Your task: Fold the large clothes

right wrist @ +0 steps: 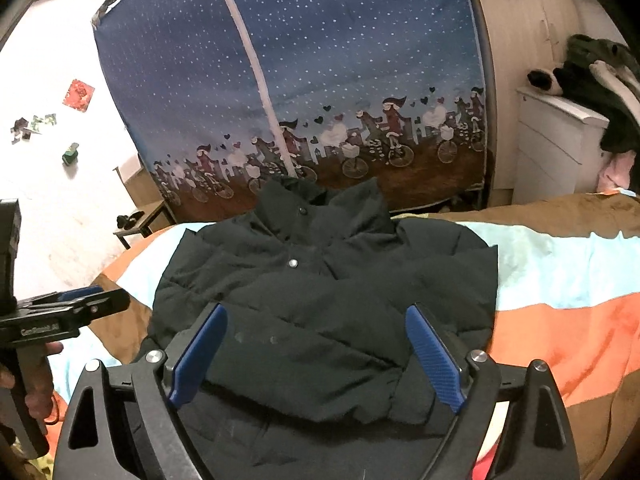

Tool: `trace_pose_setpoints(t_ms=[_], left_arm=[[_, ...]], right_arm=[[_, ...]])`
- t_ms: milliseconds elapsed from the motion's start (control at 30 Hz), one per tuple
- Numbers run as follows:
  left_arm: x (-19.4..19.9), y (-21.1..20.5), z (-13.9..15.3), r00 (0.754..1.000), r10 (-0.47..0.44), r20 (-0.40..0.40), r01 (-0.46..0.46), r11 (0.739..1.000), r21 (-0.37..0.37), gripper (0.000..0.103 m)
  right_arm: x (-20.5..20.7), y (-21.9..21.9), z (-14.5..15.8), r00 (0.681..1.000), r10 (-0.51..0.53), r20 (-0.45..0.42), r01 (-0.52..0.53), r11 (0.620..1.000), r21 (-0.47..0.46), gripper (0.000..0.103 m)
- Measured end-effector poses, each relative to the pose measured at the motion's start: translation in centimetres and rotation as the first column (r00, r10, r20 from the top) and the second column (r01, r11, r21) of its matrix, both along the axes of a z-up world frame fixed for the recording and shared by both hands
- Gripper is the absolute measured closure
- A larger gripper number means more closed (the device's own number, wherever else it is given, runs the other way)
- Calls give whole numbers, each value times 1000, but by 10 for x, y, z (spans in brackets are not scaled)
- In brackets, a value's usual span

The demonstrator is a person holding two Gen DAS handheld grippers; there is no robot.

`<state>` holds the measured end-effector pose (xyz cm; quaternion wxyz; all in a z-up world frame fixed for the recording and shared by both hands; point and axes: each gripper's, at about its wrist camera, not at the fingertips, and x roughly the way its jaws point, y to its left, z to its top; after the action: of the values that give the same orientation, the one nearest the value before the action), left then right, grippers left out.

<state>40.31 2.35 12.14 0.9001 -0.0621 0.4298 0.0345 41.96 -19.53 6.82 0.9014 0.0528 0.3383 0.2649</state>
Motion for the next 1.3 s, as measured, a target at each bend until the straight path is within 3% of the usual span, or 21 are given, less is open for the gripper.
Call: trace_pose_setpoints(t_ms=[200,433,633,933,1100,1300], left_arm=[[38,8,24,999,-19,44,20,999,-26,26],[58,28,92,996,-57,73,61,997,-52,26],[70,43,108,998,-61,-29,60,997,-59,26],[88,54,77,991,-51,-123,42,996,-74,26],[132,58,46,990,-61,-123,50,995,-91,26],[216,54,-3,986,-133,-105,123,988,-94,26]], right_arm=[[28,-1,41,1000,-1,16,2,999,-47,12],[45,-7,113,998,-63,-9,62,996,-58,12],[52,12,142,992,-57,-116,45,993,-108,12],[90,22,112,970,-75,-233,53,994,-100,12],[139,29,67,962,-54,-269,36,997,-73,12],[216,35,4,948,-59,-314,45,998,-52,12]])
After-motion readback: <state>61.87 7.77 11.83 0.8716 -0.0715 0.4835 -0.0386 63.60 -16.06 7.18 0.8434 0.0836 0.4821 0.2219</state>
